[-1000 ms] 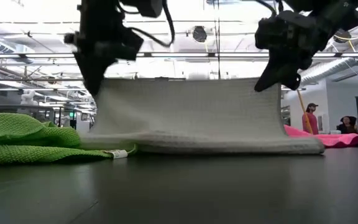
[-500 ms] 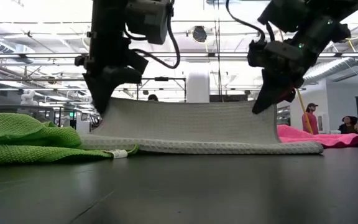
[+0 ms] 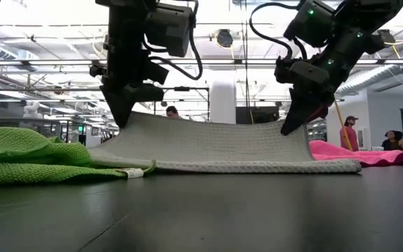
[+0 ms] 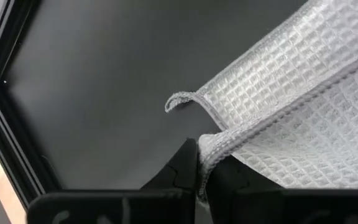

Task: Fold microfiber towels
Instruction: Fold the gray microfiber cloth

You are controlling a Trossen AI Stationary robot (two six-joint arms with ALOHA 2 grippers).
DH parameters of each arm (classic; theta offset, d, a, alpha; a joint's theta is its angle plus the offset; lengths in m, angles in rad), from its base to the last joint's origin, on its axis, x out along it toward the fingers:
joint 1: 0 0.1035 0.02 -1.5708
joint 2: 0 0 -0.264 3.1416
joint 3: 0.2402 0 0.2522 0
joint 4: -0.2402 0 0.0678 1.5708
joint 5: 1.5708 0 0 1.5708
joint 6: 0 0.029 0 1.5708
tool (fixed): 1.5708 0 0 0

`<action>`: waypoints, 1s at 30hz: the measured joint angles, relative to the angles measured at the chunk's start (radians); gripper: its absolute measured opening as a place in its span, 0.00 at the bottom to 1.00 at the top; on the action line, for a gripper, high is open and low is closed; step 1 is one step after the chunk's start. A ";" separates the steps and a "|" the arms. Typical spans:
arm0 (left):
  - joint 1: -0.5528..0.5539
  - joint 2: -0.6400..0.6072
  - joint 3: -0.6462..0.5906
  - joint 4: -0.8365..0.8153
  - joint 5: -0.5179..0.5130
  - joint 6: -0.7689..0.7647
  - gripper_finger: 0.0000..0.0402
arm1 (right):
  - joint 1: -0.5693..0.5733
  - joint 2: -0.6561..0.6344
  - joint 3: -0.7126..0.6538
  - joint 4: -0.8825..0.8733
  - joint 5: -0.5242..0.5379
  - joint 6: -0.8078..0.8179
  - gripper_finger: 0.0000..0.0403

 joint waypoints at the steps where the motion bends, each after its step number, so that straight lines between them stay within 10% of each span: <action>1: 0.005 0.000 0.000 0.001 0.000 0.003 0.08 | -0.004 0.000 0.000 0.000 0.000 0.000 0.01; 16: 0.072 0.000 0.000 0.029 0.007 0.077 0.38 | -0.039 -0.009 0.000 0.000 -0.001 -0.050 0.28; 30: -0.108 0.000 0.000 0.153 0.010 0.360 0.40 | 0.102 -0.058 0.000 0.061 -0.239 0.051 0.29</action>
